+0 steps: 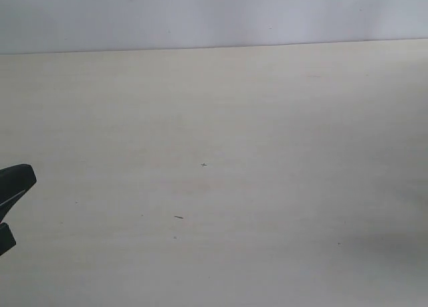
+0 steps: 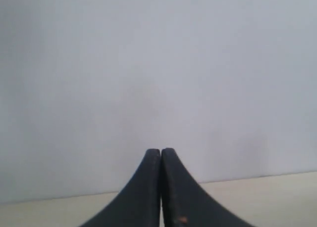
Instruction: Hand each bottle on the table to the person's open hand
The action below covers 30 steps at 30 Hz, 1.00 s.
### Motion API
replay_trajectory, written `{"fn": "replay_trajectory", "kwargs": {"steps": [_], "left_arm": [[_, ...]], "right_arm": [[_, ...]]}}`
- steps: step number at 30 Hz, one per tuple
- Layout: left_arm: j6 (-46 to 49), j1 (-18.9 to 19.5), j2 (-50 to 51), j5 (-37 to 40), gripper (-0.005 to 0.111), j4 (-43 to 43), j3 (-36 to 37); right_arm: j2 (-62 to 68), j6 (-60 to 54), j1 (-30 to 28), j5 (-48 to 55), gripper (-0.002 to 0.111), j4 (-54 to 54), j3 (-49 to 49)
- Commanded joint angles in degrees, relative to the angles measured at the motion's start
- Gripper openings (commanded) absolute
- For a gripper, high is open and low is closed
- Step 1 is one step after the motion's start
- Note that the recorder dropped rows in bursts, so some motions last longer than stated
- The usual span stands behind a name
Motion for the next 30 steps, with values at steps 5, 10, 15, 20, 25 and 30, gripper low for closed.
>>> {"fn": "replay_trajectory", "kwargs": {"steps": [5, 10, 15, 20, 25, 30], "left_arm": [[-0.1, -0.2, -0.3, -0.3, 0.002, -0.4, 0.2], [-0.1, -0.2, -0.3, -0.3, 0.002, -0.4, 0.2], [-0.1, -0.2, -0.3, -0.3, 0.002, -0.4, 0.2], [-0.1, -0.2, -0.3, -0.3, 0.002, -0.4, 0.2], [-0.1, -0.2, -0.3, -0.3, 0.002, -0.4, 0.2], [-0.1, -0.2, -0.3, -0.3, 0.002, -0.4, 0.2]], "right_arm": [[-5.9, -0.7, -7.6, -0.3, 0.0, -0.2, 0.3], [-6.3, -0.7, -7.5, -0.3, 0.0, -0.2, 0.3], [-6.3, -0.7, -7.5, -0.3, 0.0, -0.2, 0.3], [-6.3, -0.7, -7.5, -0.3, 0.0, -0.2, 0.3], [-6.7, -0.7, -7.5, 0.1, 0.0, -8.2, 0.3], [-9.4, -0.7, -7.5, 0.5, 0.0, -21.0, 0.3]]}}
